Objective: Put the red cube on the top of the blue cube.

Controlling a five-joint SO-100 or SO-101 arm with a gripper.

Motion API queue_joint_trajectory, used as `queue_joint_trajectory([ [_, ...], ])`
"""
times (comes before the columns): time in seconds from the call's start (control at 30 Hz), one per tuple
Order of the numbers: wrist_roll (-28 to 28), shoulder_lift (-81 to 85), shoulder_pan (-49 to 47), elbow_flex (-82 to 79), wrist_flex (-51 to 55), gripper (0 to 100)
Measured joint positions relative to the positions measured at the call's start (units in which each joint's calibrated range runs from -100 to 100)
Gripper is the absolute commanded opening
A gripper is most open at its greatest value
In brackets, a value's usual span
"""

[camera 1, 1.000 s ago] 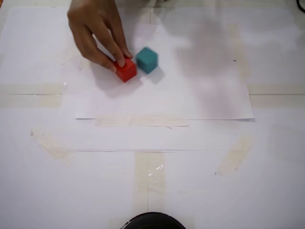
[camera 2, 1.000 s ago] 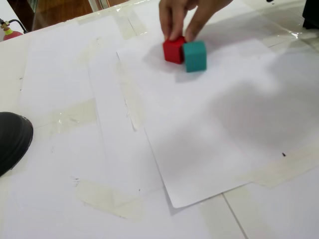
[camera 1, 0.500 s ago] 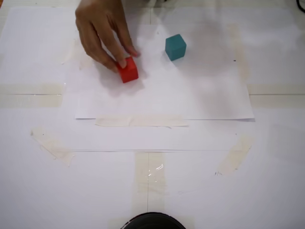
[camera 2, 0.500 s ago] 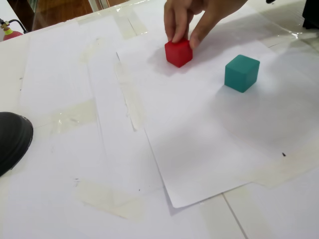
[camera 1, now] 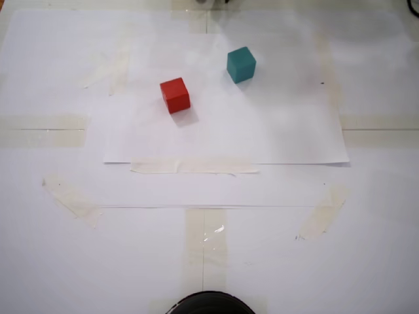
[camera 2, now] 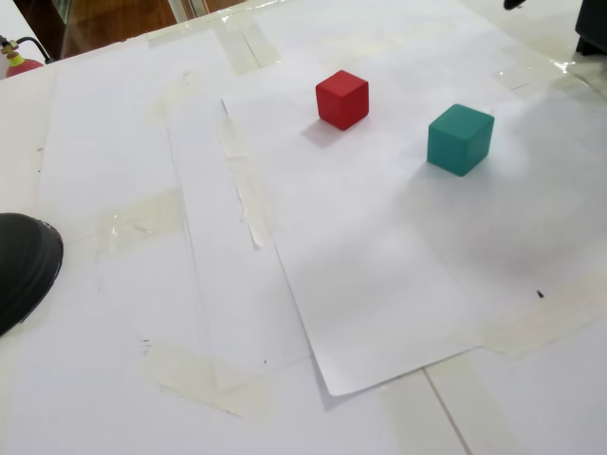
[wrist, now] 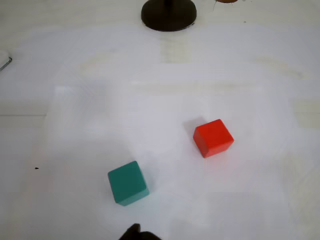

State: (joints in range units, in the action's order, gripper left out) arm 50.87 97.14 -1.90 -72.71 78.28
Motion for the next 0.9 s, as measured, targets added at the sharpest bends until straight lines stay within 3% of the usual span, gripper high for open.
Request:
queue_joint_trajectory([
  [0.47,0.29,0.0,0.0,-0.54,0.0,0],
  [0.67,-3.08,-0.78,3.29,0.63,2.77,0],
  [0.9,-8.25,-16.14,4.02,15.36,6.1,0],
])
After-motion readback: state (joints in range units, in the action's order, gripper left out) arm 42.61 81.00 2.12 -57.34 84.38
